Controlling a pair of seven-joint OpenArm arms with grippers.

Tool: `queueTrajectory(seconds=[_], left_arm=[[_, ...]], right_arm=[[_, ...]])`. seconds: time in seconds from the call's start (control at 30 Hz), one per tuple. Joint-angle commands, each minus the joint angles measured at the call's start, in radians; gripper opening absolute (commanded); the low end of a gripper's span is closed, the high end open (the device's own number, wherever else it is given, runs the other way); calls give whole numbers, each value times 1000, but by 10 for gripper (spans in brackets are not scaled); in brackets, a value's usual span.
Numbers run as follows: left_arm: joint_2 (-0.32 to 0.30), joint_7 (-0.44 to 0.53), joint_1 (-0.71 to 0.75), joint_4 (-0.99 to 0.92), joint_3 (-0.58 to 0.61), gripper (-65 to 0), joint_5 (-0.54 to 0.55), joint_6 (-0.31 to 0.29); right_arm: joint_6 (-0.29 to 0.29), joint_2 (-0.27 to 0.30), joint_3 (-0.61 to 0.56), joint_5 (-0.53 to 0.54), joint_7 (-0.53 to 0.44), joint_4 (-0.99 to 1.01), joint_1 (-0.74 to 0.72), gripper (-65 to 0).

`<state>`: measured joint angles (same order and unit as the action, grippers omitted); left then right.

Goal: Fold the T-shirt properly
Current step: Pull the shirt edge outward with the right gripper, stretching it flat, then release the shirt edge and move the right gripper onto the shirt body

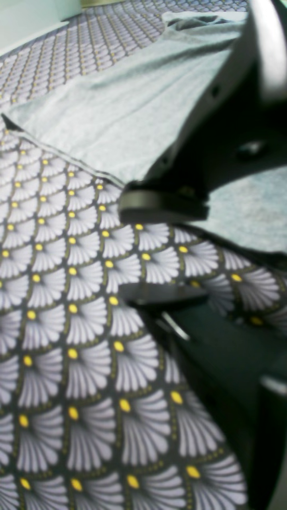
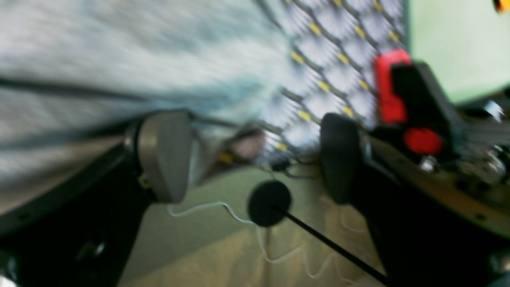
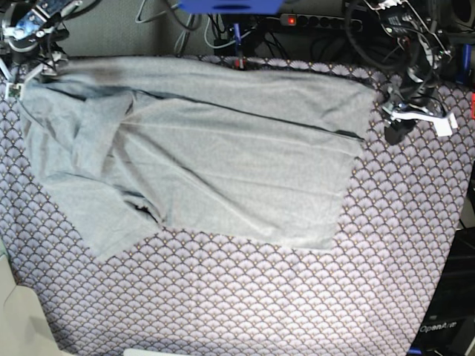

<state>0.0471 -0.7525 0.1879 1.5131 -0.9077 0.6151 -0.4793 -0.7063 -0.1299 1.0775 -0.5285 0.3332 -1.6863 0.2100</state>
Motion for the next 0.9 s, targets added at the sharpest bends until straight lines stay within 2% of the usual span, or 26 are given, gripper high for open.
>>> queueTrajectory(seconds=[0.0,0.17,0.33,0.53,0.7,0.77,0.87], left_arm=[[-11,18,-5,16,-1,-413,22,-12],[-11,18,-5,16,-1,-413,22,-12],[-11,18,-5,14,-1,-413,22,-12],[-11,18,-5,14,-1,-413,19,-12],[-11,18,-5,14,-1,-413,16,-12],[-11,18,-5,14,-1,-413,16,-12],[-11,18,-3,16,-1,-413,15,-12]], right_arm=[[8,17,3,0,-15,-39,-1,-147],[8,17,3,5,-15,-104,7,-147],[8,-27,19,8,-13,-171,-2,-147],[8,-27,17,84,-13,-219,9,-148],[8,-27,-7,87,-9,-217,6,-148],[8,-27,-38,149,-9,-217,30,-152],[8,-27,-79,324,-9,-209,88,-190]])
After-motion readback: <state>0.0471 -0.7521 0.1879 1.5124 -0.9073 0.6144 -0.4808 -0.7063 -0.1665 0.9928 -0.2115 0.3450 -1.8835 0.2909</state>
